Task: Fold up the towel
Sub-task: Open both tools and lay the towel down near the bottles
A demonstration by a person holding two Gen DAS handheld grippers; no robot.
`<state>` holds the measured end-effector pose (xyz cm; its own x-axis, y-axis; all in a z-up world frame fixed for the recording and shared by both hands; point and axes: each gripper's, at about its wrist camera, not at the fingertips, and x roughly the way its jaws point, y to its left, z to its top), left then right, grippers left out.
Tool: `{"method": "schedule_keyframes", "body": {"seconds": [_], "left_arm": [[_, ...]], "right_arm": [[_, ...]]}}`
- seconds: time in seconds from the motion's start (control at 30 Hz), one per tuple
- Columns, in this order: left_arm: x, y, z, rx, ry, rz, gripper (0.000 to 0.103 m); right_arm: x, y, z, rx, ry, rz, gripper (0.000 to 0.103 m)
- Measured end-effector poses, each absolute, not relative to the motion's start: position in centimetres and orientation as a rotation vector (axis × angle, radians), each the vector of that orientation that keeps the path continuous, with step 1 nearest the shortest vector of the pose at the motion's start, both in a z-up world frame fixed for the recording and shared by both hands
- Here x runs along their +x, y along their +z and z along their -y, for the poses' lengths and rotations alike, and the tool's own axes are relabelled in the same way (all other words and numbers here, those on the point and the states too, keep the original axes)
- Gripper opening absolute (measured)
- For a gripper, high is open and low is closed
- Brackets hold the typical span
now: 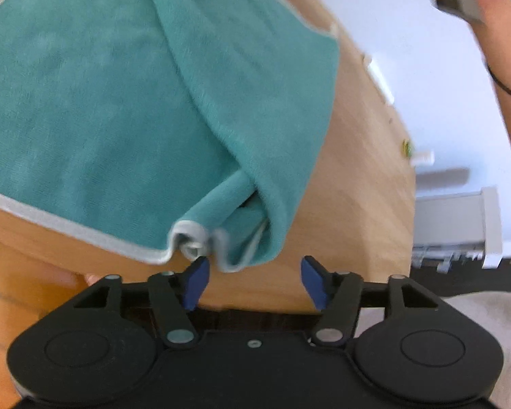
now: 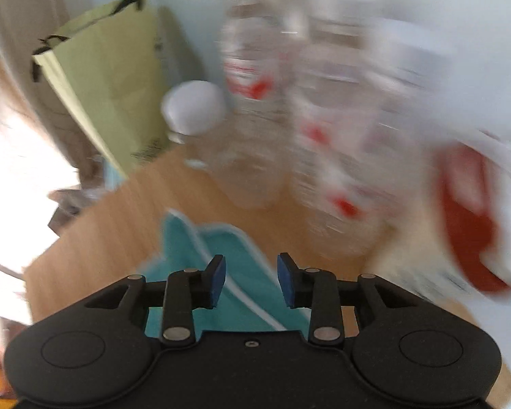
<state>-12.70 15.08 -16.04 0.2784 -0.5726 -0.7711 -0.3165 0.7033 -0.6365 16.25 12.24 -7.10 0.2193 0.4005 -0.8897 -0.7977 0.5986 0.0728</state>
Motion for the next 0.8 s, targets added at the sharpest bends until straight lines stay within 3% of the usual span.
{"method": "schedule_keyframes", "body": {"seconds": [0.37,0.8], "left_arm": [[-11.4,-13.1,-18.6,-0.722,-0.208,-1.354,0.062],[-3.9,-9.7,-24.0,-0.704,0.119,-1.095,0.066]], "right_arm": [[11.9,-13.4,-3.0,-0.466,0.650,-1.189,0.038],[3.0,-12.2,3.8,-0.297,0.848,-1.294,0.043]]}}
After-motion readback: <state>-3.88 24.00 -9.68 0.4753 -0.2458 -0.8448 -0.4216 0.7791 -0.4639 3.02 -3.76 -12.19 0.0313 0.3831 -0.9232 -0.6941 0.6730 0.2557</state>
